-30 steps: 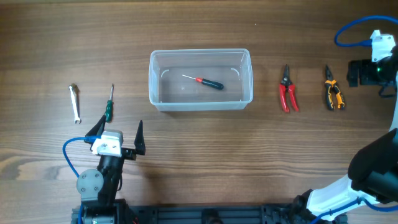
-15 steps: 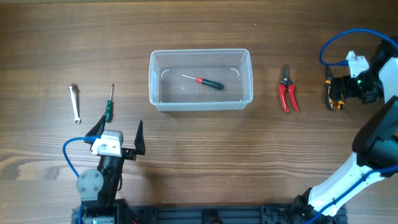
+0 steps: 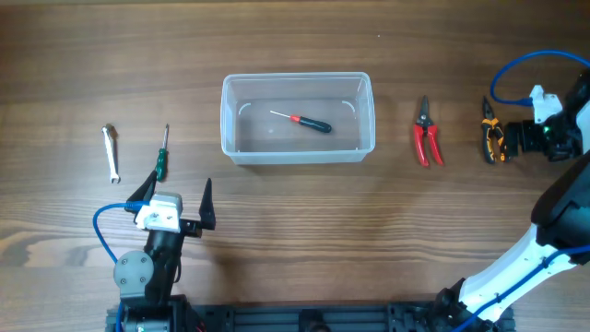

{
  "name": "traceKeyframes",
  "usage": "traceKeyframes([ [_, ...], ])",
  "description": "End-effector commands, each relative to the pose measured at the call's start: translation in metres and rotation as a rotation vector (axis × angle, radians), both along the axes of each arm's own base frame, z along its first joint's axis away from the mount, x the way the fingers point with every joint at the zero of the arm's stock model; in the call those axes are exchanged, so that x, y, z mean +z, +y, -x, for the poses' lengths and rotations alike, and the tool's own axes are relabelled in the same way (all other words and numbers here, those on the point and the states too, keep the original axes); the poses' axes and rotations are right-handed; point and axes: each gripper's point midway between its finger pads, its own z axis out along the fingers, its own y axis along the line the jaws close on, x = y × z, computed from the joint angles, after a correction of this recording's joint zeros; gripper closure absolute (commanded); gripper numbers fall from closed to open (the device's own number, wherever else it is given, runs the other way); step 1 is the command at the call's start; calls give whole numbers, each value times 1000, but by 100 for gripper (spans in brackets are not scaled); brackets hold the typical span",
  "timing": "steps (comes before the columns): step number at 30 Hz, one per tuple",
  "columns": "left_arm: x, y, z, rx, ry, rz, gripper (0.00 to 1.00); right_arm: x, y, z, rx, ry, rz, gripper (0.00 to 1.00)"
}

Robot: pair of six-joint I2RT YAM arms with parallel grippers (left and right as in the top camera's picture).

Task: Pack container
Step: 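Move the right gripper over the orange-black needle-nose pliers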

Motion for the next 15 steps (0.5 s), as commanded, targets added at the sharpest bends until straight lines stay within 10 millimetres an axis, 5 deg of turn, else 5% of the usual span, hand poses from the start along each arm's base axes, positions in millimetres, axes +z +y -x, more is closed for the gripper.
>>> traceKeyframes([
  [1,-2,-1,0,-2,-1,-12,0,-1,0,-8,-8,-25,-1,0],
  [15,-2,-1,0,-2,-1,-12,0,0,-10,-32,55,-40,-12,0],
])
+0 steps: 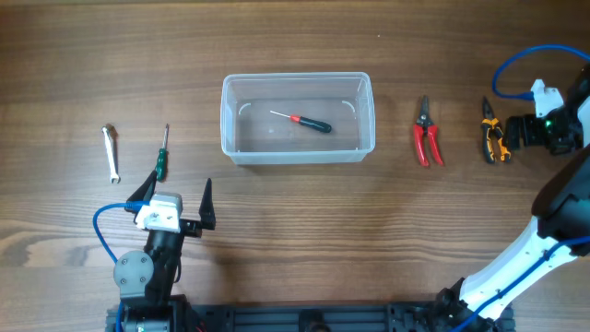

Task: Pack container
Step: 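Move the right gripper over the orange-black needle-nose pliers, then lower the right gripper and grasp the pliers by one handle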

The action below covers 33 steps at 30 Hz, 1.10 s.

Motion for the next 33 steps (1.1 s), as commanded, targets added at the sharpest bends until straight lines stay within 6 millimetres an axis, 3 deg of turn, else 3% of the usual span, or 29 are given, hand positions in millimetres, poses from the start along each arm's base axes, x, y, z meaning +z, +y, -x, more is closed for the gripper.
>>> traceKeyframes([
  [1,-2,-1,0,-2,-1,-12,0,2,-1,-13,44,-24,-6,0],
  [15,-2,-1,0,-2,-1,-12,0,-20,20,-19,107,40,1,0],
  [29,-2,-1,0,-2,-1,-12,0,-22,24,-18,121,55,1,0],
  [31,-2,-1,0,-2,-1,-12,0,-22,24,-17,114,59,-3,3],
  [33,-2,-1,0,-2,-1,-12,0,-22,26,-16,114,60,-11,13],
])
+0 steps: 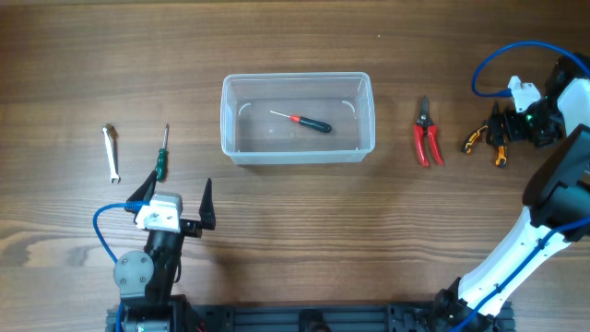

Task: Pack container
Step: 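Lower the right gripper and grasp the pliers by one handle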

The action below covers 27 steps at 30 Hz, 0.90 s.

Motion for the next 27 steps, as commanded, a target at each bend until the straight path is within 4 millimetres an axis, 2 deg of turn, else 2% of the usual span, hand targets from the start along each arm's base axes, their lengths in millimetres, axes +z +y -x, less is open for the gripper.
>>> traceKeyframes([
  [1,-2,-1,0,-2,-1,-12,0,-3,-2,-3,-5,3,-1,21],
  [3,-2,-1,0,-2,-1,-12,0,-3,0,-4,-5,-2,-12,26],
  [6,-2,-1,0,-2,-1,-12,0,-3,0,-4,-17,-3,-14,27],
  [14,-2,-1,0,-2,-1,-12,0,-5,5,-1,-29,4,-41,54],
  [27,-2,-1,0,-2,-1,-12,0,-6,7,2,-28,15,-45,49],
])
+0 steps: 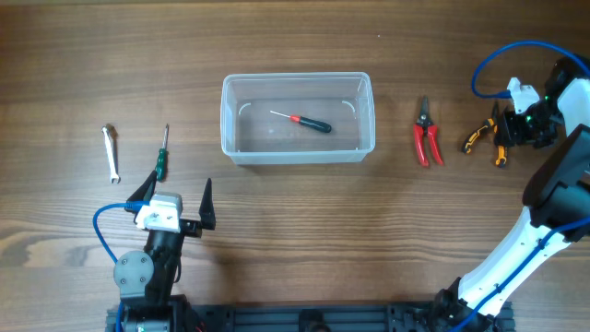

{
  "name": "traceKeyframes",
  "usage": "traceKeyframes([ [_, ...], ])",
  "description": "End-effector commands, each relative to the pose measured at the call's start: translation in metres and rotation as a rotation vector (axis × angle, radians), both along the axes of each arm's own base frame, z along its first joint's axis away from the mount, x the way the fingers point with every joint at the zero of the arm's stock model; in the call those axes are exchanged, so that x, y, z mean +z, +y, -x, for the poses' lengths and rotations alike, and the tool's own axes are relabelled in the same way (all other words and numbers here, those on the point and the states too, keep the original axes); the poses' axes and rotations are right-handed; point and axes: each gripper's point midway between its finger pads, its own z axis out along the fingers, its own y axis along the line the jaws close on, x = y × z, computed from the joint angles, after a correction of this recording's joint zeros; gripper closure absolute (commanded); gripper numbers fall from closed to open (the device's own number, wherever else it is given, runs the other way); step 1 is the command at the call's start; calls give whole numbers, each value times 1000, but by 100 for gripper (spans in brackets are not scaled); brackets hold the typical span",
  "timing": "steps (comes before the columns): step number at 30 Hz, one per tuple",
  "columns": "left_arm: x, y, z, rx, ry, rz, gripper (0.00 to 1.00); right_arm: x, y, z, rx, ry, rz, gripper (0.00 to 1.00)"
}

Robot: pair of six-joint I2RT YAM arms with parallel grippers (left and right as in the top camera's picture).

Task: Pack container
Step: 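Lower the right gripper and grasp the pliers by one handle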

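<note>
A clear plastic container (297, 148) stands at the table's middle back, and a small red-and-black screwdriver (304, 121) lies inside it. My right gripper (499, 129) is at the far right, shut on orange-and-black pliers (476, 138) whose handles splay toward the left and the front. Red pruning shears (426, 136) lie between the container and the pliers. Left of the container lie a green-handled screwdriver (161, 159) and a small silver wrench (111, 152). My left gripper (181, 179) stands open near the front left, with nothing between its fingers.
The right arm's white links (516, 249) run from the front edge up the right side. A blue cable (498, 65) loops above the right wrist. The wooden table (295, 240) stretches between the arms.
Almost nothing has moved. My right gripper holds the pliers in about the same place, shifted by a hair. The left arm is unmoved.
The pliers lay closed on the table at the far right with my right gripper beside them. Later the gripper sat over them. Then it had them in its grip, moved a little to the left, handles splayed, and it holds them there now.
</note>
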Motion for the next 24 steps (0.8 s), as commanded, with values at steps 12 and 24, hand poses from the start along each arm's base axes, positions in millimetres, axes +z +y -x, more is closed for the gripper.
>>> traceKeyframes([
  [12,-2,-1,0,-2,-1,-12,0,-9,-1,0,-8,10,-2,48],
  [24,-2,-1,0,-2,-1,-12,0,-18,4,8,-9,33,-16,45],
])
